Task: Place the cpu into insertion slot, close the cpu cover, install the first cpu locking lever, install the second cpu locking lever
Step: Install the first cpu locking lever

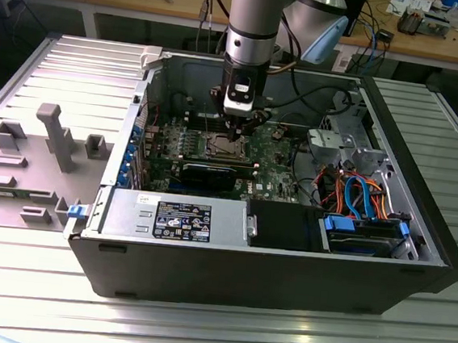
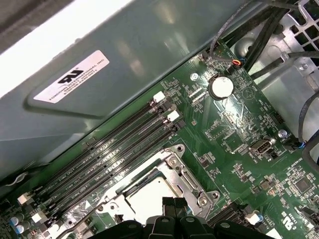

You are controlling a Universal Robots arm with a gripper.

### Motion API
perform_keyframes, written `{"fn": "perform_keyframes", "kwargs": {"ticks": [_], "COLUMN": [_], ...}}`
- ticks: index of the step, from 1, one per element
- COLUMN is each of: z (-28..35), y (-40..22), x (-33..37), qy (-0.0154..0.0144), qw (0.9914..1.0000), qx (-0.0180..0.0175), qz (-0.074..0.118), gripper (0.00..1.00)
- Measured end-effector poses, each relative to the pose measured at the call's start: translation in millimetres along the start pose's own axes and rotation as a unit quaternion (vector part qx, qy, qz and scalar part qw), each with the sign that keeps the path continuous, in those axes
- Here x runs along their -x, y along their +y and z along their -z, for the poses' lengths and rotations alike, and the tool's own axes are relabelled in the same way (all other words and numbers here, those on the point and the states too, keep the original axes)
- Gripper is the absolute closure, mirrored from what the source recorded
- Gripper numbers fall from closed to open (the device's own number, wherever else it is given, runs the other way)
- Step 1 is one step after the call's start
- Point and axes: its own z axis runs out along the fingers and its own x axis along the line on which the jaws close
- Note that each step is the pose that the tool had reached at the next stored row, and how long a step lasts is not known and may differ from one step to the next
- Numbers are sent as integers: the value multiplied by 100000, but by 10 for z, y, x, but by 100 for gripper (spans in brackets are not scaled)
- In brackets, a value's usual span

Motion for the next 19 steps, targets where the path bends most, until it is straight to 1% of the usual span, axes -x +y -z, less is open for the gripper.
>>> {"fn": "perform_keyframes", "kwargs": {"ticks": [3, 19], "z": [0, 0], "y": [0, 0], "x": [0, 0], "qy": [-10, -40], "qw": [99998, 99976], "qx": [13, 60], "qz": [550, 2185], "gripper": [89, 89]}}
